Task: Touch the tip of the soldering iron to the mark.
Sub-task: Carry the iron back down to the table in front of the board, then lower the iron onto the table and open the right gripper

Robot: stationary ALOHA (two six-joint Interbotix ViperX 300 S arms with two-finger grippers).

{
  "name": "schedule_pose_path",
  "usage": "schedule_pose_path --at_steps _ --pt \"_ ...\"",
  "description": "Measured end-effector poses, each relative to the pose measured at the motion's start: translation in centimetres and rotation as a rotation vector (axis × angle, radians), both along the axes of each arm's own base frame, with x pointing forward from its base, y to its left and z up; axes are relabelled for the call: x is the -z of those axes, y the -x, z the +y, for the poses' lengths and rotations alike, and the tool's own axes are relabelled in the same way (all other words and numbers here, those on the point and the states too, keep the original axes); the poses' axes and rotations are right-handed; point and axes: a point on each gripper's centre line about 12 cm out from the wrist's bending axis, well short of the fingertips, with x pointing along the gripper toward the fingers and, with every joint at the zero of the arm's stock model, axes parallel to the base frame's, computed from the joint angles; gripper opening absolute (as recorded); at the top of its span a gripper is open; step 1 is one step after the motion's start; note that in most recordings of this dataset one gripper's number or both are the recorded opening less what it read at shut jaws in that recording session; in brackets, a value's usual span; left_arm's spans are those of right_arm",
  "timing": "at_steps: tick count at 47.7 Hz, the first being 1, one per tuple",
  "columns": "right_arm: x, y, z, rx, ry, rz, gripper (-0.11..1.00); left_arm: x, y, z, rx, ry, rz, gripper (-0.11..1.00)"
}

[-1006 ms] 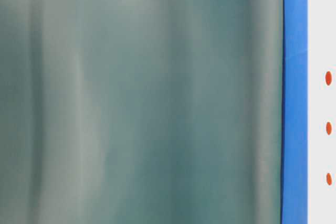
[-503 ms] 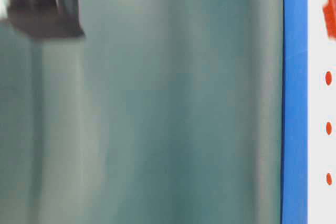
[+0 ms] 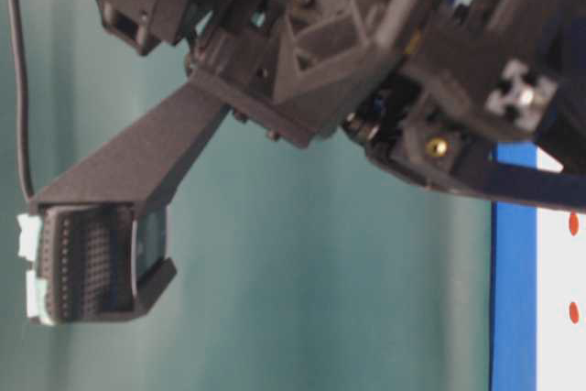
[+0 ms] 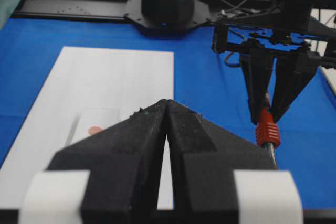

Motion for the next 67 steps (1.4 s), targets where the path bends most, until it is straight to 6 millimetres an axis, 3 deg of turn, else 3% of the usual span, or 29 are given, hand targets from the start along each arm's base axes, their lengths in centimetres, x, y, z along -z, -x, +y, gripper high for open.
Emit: schedule_pose_path --at_steps 21,49,67 --pt "0.9 0.4 -0.2 0.005 -0.002 0.016 0.06 0.1 0.0 0.0 -0.002 0.001 0.003 0.00" --pt "8.9 -1.1 0.8 -0.099 -0.105 -0.024 0.06 0.1 0.0 0.0 -0.002 0.000 0.003 0.00" --pt "10.2 -1.3 0.8 -0.093 -0.121 -0.014 0.06 0.0 0.0 0.0 0.000 0.000 0.000 0.00"
